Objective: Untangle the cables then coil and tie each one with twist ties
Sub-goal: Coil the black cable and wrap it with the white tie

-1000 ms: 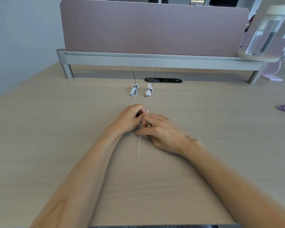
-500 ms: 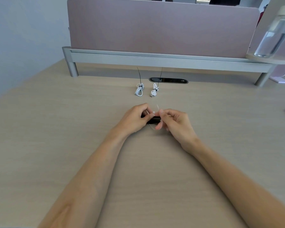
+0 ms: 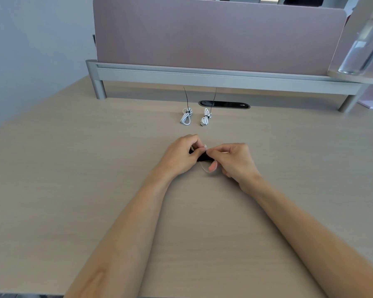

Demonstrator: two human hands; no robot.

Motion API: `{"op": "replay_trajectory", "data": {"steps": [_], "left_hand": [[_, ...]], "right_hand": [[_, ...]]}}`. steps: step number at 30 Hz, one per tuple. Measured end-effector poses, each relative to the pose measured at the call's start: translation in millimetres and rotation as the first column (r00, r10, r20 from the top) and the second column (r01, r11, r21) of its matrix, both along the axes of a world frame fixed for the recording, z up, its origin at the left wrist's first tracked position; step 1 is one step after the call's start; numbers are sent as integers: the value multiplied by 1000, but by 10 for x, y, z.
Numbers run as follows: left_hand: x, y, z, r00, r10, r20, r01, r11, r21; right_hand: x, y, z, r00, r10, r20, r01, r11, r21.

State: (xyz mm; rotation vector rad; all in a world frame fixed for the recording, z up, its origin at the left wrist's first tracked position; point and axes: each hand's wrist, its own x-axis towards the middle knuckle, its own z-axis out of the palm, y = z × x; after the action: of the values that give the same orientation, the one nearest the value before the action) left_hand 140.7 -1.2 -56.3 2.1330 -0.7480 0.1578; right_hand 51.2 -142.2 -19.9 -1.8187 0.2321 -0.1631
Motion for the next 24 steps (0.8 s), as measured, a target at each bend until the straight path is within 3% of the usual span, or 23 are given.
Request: {"op": "replay_trajectory", "data": {"steps": [24], "left_hand": [[-67, -8, 48, 999, 9, 36, -10, 1000, 14]], "right_hand": [[89, -44, 0, 997, -19, -79, 15, 998, -54]]}}
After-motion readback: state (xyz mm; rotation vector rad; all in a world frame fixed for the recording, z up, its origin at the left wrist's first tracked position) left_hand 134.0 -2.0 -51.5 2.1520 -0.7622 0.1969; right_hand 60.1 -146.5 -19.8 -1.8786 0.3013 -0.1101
